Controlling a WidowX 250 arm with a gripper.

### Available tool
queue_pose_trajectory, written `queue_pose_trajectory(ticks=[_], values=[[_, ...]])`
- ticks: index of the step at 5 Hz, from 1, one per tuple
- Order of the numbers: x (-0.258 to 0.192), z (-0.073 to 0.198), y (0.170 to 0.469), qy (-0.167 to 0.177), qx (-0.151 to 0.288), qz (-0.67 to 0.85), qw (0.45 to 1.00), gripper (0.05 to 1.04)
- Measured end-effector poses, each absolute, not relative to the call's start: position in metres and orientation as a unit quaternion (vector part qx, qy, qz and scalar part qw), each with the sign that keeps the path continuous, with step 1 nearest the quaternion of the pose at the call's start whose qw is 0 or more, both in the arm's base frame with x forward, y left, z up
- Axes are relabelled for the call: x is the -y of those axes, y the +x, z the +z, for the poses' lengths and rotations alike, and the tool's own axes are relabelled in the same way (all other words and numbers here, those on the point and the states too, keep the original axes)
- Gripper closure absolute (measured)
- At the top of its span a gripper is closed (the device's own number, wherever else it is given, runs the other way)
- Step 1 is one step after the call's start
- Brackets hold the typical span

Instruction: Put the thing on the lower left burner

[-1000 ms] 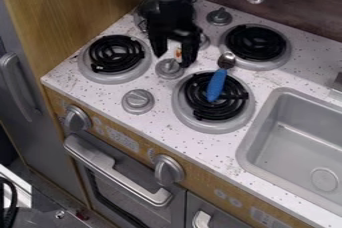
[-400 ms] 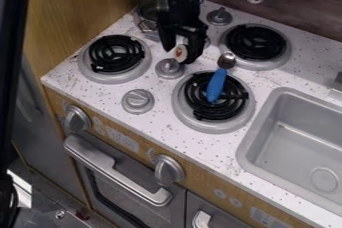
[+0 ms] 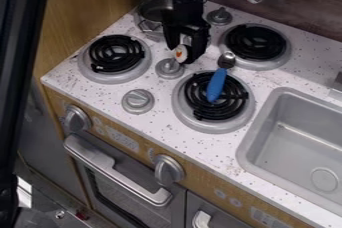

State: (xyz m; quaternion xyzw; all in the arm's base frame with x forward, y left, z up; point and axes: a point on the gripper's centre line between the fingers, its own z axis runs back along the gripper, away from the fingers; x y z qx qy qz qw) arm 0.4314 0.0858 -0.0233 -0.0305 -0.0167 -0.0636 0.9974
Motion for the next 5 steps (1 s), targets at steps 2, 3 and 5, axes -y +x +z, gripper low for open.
queue_pose_trajectory(ticks=[2,3,5], values=[[-0.085,-0.043,0.433,-0.038,-0.001,-0.064,0.997,0.121],[-0.085,-0.045,0.435,-0.035,0.009,-0.065,0.997,0.381],[-0.084,-0.029,0.427,-0.031,0.022,-0.071,0.997,0.635]])
